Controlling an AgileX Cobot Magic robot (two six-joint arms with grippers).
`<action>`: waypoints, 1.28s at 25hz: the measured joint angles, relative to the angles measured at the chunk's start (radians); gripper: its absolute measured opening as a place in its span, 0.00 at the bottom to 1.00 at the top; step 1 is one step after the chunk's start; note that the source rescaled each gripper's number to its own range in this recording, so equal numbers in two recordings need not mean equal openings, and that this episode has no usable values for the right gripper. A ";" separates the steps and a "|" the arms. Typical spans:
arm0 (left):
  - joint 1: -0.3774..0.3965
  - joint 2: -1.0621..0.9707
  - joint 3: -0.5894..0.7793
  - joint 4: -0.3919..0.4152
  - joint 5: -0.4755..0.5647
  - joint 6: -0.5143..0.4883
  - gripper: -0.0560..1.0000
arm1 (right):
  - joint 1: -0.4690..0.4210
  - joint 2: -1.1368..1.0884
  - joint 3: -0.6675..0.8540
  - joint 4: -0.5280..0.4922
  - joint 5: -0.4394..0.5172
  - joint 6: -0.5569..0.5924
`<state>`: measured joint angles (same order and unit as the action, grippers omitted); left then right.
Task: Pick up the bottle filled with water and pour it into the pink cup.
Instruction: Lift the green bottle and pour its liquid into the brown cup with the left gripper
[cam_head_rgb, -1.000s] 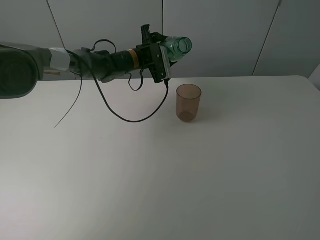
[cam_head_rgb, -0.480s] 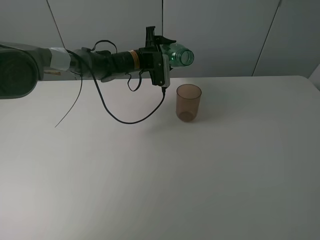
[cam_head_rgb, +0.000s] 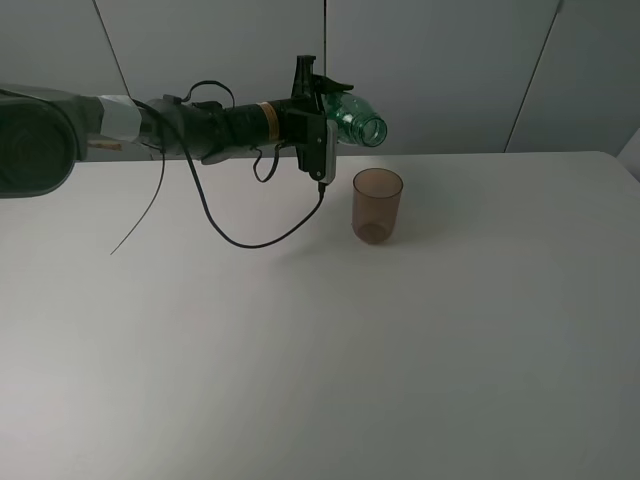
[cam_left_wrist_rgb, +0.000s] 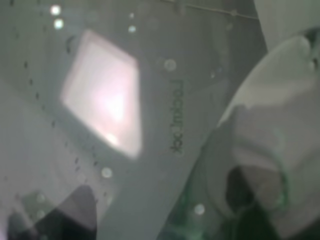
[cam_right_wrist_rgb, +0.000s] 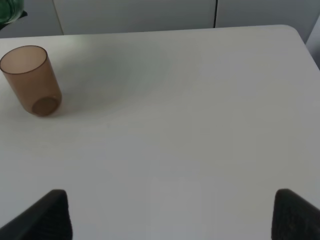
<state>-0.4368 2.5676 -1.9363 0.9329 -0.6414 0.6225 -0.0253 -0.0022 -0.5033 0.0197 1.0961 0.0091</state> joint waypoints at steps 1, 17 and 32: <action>0.000 0.000 0.000 0.002 0.002 0.011 0.05 | 0.000 0.000 0.000 0.000 0.000 0.000; 0.000 0.000 0.000 0.010 0.019 0.181 0.05 | 0.000 0.000 0.000 0.000 0.000 0.000; -0.005 0.000 -0.018 -0.001 0.019 0.289 0.05 | 0.000 0.000 0.000 0.000 0.000 0.000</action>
<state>-0.4415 2.5676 -1.9539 0.9323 -0.6229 0.9115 -0.0253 -0.0022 -0.5033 0.0197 1.0961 0.0091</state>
